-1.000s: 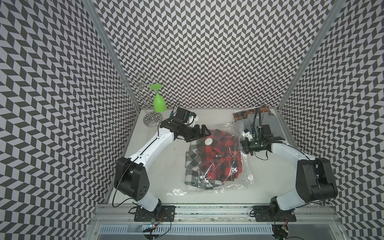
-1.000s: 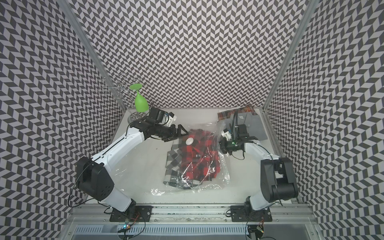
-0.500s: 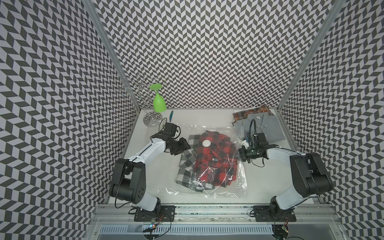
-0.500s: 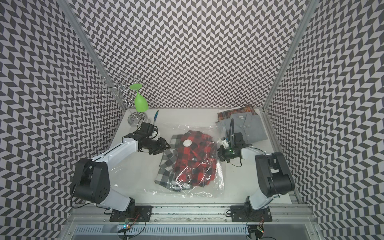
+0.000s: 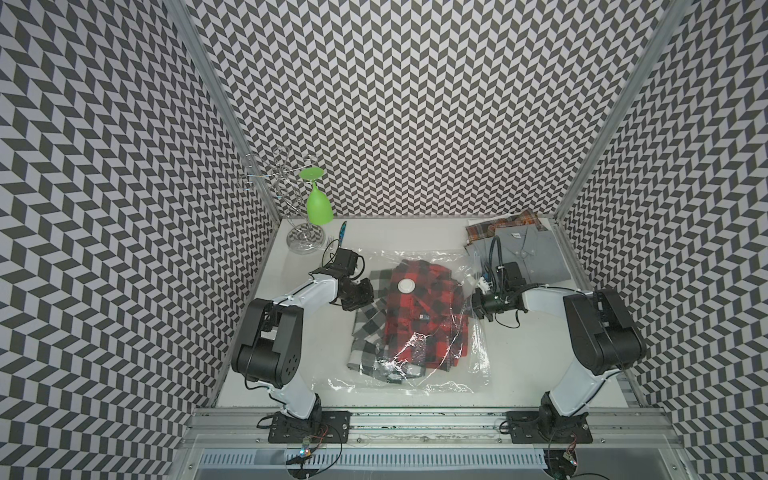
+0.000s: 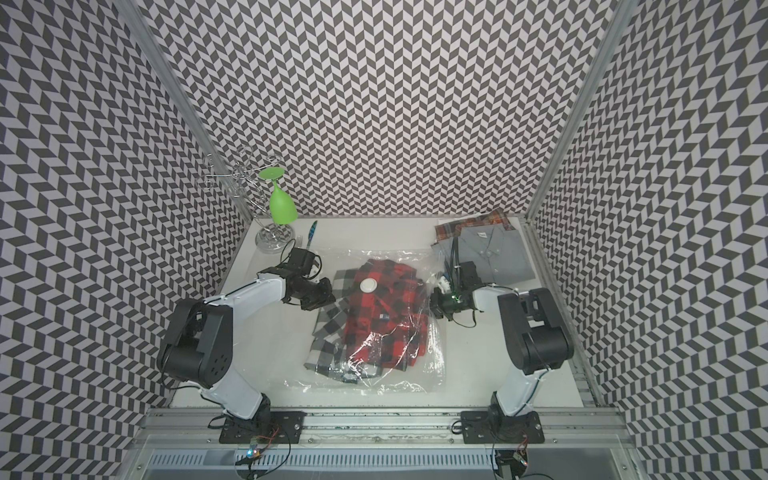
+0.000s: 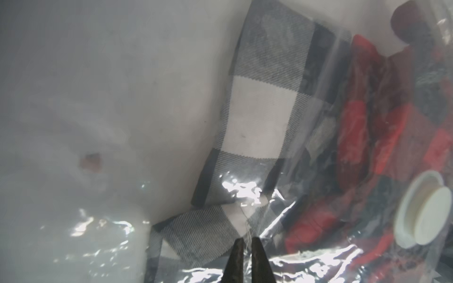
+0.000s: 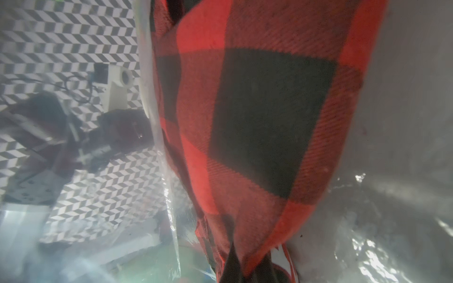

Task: Take the shirt out of the vacuum bag
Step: Take out the shirt from the vacuum bag.

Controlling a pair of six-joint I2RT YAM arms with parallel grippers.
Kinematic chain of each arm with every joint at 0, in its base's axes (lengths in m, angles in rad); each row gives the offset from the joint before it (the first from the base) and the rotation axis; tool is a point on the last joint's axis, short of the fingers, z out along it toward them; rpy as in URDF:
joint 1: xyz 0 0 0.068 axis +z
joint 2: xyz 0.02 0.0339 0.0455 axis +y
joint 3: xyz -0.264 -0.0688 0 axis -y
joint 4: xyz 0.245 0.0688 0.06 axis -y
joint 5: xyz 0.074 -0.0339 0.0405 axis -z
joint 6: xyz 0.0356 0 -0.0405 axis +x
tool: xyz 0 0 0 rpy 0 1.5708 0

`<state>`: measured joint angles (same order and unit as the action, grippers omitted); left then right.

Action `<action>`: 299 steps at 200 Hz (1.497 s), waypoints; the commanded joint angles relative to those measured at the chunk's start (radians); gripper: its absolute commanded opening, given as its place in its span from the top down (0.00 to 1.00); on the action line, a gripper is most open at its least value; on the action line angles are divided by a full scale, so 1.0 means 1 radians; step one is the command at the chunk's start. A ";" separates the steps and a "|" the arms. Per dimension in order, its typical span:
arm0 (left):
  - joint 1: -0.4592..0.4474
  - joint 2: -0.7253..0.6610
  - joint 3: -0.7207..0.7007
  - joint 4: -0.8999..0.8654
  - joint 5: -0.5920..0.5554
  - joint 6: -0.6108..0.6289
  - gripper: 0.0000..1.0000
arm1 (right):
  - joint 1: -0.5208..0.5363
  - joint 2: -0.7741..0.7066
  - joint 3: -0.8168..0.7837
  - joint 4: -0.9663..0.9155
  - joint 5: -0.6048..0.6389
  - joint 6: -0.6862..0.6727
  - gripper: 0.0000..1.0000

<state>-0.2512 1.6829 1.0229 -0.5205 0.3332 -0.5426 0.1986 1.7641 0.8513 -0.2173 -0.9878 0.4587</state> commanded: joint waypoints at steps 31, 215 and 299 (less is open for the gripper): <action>-0.014 0.098 -0.005 0.056 -0.001 0.031 0.89 | 0.020 0.020 0.022 0.022 0.002 -0.029 1.00; 0.127 0.202 -0.082 0.066 -0.044 0.072 0.93 | -0.397 -0.166 -0.082 -0.364 0.164 -0.230 1.00; 0.186 0.215 -0.080 0.064 -0.026 0.100 0.93 | -0.554 -0.316 -0.117 -0.424 0.216 -0.169 1.00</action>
<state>-0.1135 1.8194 0.9932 -0.3897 0.5217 -0.4740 -0.3126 1.5093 0.7532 -0.6186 -0.8085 0.2817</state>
